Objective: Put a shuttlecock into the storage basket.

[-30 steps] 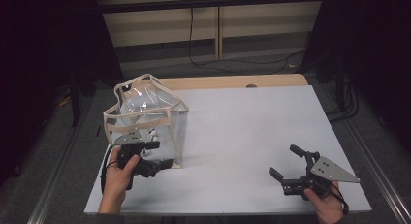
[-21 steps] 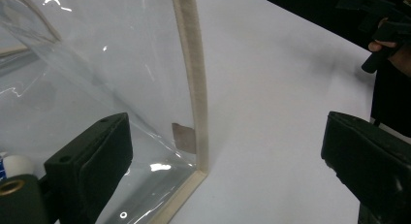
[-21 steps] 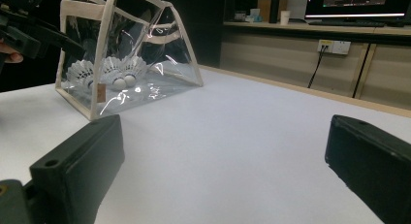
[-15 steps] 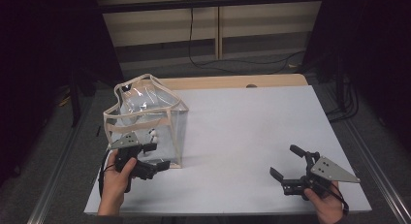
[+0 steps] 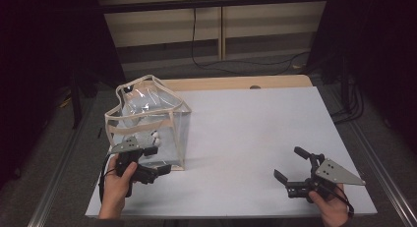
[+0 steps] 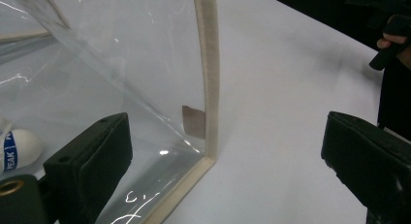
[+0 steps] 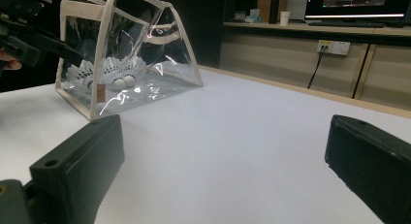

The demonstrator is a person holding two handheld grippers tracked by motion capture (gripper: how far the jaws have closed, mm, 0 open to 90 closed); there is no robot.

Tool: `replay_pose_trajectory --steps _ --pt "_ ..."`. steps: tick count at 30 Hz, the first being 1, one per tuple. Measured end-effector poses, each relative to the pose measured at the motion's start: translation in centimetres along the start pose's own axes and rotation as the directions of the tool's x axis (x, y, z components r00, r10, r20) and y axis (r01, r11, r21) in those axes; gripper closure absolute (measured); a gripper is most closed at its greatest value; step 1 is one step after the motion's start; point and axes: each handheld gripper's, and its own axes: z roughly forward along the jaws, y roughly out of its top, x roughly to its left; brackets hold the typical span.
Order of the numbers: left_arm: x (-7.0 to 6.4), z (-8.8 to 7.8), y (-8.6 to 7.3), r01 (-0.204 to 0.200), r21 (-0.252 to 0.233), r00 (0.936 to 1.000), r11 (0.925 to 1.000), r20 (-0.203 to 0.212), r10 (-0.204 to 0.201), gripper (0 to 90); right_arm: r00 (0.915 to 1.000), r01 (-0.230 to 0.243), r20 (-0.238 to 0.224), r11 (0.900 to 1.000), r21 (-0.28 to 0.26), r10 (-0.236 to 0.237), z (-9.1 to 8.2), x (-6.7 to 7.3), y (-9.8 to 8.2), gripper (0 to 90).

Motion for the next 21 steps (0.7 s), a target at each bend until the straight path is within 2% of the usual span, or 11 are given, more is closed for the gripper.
replay_pose_trajectory --steps 21 --pt "0.27 -0.5 -0.81 0.014 -0.026 0.9999 0.9995 -0.008 -0.014 4.4 1.0 0.002 -0.007 1.0 0.004 -0.002 0.03 0.0 -0.08 0.2"
